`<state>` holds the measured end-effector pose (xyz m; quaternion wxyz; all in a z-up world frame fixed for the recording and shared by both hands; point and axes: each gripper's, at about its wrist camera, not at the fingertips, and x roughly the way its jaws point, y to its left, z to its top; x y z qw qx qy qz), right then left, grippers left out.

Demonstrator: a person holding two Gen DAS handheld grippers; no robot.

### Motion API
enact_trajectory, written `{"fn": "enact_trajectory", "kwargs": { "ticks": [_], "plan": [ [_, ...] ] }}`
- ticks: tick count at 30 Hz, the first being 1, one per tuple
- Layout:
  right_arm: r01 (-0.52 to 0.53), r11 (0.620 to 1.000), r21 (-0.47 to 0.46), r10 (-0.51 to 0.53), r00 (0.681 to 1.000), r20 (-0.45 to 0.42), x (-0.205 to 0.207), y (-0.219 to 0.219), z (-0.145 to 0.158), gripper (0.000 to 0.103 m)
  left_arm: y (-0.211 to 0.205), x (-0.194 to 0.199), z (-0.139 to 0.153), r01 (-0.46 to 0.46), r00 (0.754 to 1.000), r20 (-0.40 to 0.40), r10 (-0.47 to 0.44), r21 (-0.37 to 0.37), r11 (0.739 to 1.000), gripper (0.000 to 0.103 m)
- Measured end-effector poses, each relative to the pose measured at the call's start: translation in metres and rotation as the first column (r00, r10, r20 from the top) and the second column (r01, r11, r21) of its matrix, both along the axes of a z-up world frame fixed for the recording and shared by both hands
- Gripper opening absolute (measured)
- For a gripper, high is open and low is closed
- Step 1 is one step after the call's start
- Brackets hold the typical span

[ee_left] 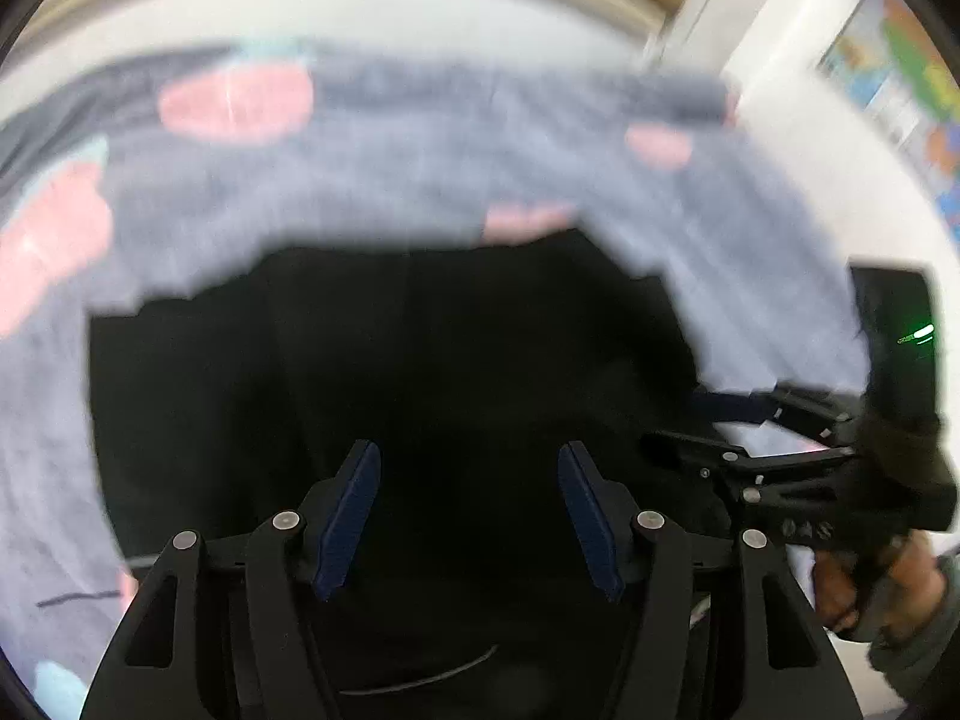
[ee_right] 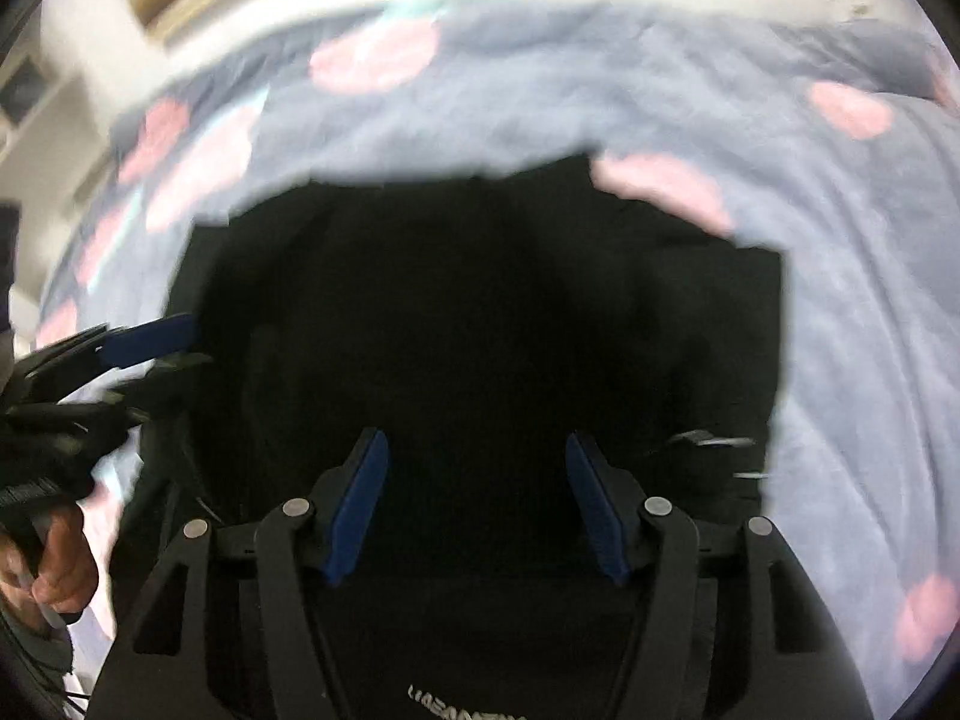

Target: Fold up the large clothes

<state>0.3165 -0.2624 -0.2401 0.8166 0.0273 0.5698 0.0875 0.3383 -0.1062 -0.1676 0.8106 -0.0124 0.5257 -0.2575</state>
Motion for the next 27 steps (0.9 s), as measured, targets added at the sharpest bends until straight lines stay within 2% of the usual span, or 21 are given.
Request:
{"fn": "enact_trajectory", "kwargs": {
  "ticks": [1, 3, 5, 9, 11, 14, 16, 18, 20, 21, 23, 25, 27],
  "plan": [
    [-0.006, 1.0, -0.018, 0.006, 1.0, -0.03, 0.001, 0.002, -0.018, 0.063, -0.004, 0.0, -0.023, 0.007, 0.999, -0.034, -0.006, 0.036, 0.999, 0.063],
    [-0.016, 1.0, -0.018, 0.015, 1.0, -0.026, -0.001, 0.002, -0.037, 0.063, -0.006, -0.004, -0.048, 0.029, 0.999, -0.029, -0.027, 0.071, 0.997, 0.063],
    [-0.008, 1.0, -0.008, 0.007, 1.0, -0.015, -0.002, -0.001, -0.044, 0.063, -0.009, -0.007, -0.058, 0.04, 0.999, -0.017, -0.039, 0.091, 0.995, 0.063],
    [-0.001, 1.0, -0.006, 0.001, 1.0, -0.03, -0.003, -0.003, -0.036, 0.062, -0.011, 0.001, -0.06, 0.034, 0.999, -0.019, -0.032, 0.098, 0.995, 0.063],
    [-0.003, 1.0, 0.003, 0.004, 0.999, -0.047, -0.002, -0.003, -0.026, 0.062, -0.009, 0.001, -0.052, 0.025, 0.999, -0.028, -0.023, 0.087, 0.996, 0.063],
    [0.007, 0.996, 0.084, -0.007, 1.0, 0.002, -0.002, -0.014, 0.018, 0.063, -0.004, -0.005, -0.022, 0.039, 0.999, -0.013, -0.038, 0.031, 0.999, 0.063],
    [0.022, 0.994, 0.11, -0.029, 0.997, 0.065, 0.004, -0.022, 0.043, 0.063, 0.003, -0.006, 0.006, 0.056, 0.998, 0.007, -0.056, -0.067, 0.996, 0.064],
    [0.042, 0.996, 0.075, -0.05, 0.993, 0.111, 0.02, -0.028, 0.056, 0.063, 0.005, 0.0, 0.02, 0.059, 0.998, 0.022, -0.057, -0.132, 0.989, 0.064],
    [0.061, 0.997, 0.037, -0.065, 0.992, 0.112, 0.037, -0.031, 0.051, 0.063, 0.006, 0.009, 0.019, 0.041, 0.999, 0.023, -0.039, -0.143, 0.989, 0.064],
    [0.073, 0.997, 0.024, -0.075, 0.992, 0.098, 0.047, -0.034, 0.041, 0.063, 0.005, 0.016, 0.012, 0.021, 1.0, 0.016, -0.019, -0.124, 0.992, 0.064],
    [0.083, 0.997, 0.008, -0.083, 0.996, 0.025, 0.068, -0.037, 0.014, 0.058, 0.003, 0.032, -0.019, -0.022, 0.999, -0.031, 0.021, -0.038, 0.999, 0.064],
    [0.068, 0.998, -0.014, -0.069, 0.996, -0.056, 0.08, -0.035, -0.014, 0.057, -0.001, 0.038, -0.043, -0.026, 0.997, -0.079, 0.024, -0.019, 0.999, 0.063],
    [0.068, 0.997, -0.031, -0.07, 0.995, -0.07, 0.085, -0.031, -0.021, 0.057, -0.009, 0.041, -0.054, -0.014, 0.997, -0.069, 0.013, -0.007, 1.0, 0.064]
  ]
}}
